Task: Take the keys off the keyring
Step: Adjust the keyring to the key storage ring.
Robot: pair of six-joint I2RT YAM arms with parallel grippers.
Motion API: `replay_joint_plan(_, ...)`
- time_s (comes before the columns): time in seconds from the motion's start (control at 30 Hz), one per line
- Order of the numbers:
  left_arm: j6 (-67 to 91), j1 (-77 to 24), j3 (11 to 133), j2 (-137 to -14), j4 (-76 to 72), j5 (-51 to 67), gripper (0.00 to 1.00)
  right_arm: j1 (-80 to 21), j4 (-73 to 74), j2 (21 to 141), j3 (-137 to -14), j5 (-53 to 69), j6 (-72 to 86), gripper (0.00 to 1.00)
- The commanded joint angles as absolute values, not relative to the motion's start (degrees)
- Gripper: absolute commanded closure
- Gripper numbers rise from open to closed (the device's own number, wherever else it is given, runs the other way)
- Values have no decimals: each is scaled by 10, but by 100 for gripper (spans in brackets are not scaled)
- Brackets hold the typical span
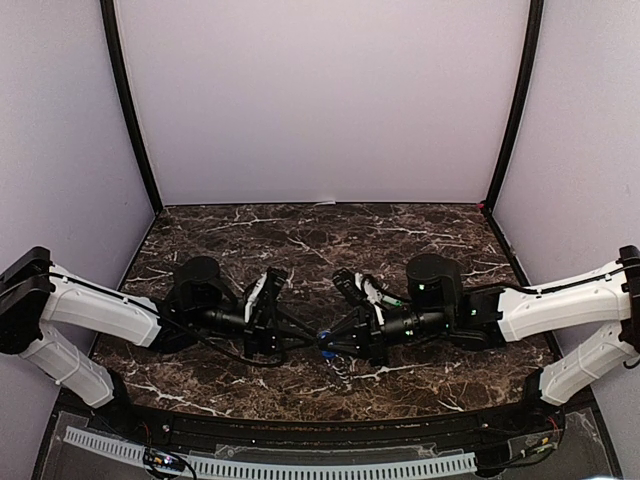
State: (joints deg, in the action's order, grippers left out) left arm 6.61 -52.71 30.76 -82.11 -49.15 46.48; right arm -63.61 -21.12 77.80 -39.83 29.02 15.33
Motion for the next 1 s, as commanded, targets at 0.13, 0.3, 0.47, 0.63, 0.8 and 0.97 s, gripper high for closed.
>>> replay_joint_plan(0.13, 43, -538, 336, -825, -474, 474, 83, -629, -261, 780, -405, 310, 159, 100)
replay_joint_plan(0.3, 24, -541, 348, -825, -442, 475, 85, -628, -260, 780, -406, 310, 160, 100)
replay_joint_plan(0.47, 41, -545, 343, -830, -468, 489, 96, -627, -260, 778, -405, 306, 160, 100)
replay_joint_plan(0.63, 55, -547, 335, -834, -486, 498, 100, -622, -256, 764, -395, 285, 161, 100)
replay_joint_plan(0.8, 56, -547, 323, -825, -494, 477, 100, -617, -244, 741, -381, 267, 164, 100)
replay_joint_plan(0.97, 64, -546, 310, -816, -515, 465, 100, -614, -234, 718, -362, 249, 168, 100)
